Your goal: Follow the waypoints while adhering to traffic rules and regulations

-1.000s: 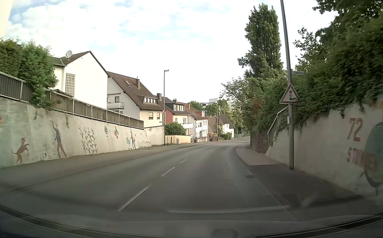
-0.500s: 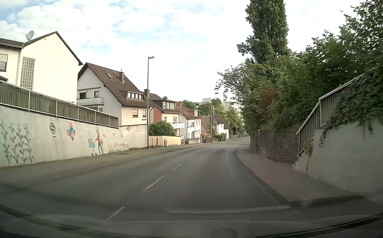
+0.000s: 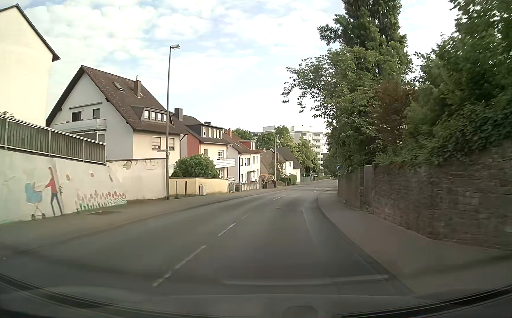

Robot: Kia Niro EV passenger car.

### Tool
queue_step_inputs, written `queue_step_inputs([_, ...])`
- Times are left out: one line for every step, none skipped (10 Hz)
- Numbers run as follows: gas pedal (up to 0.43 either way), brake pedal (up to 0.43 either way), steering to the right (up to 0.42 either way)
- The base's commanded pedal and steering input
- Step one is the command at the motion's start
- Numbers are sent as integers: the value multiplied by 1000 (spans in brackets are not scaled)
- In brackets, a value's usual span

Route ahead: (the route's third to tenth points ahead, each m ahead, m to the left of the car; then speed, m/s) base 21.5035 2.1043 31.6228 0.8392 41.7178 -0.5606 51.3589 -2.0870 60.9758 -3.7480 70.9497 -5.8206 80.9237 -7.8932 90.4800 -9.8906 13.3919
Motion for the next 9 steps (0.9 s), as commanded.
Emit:
queue_step_inputs([0, 195, 16])
queue_step_inputs([0, 195, 16])
queue_step_inputs([0, 195, 16])
queue_step_inputs([0, 201, 16])
queue_step_inputs([0, 207, 16])
queue_step_inputs([0, 207, 17])
queue_step_inputs([0, 213, 20])
queue_step_inputs([0, 213, 25])
queue_step_inputs([0, 213, 28])
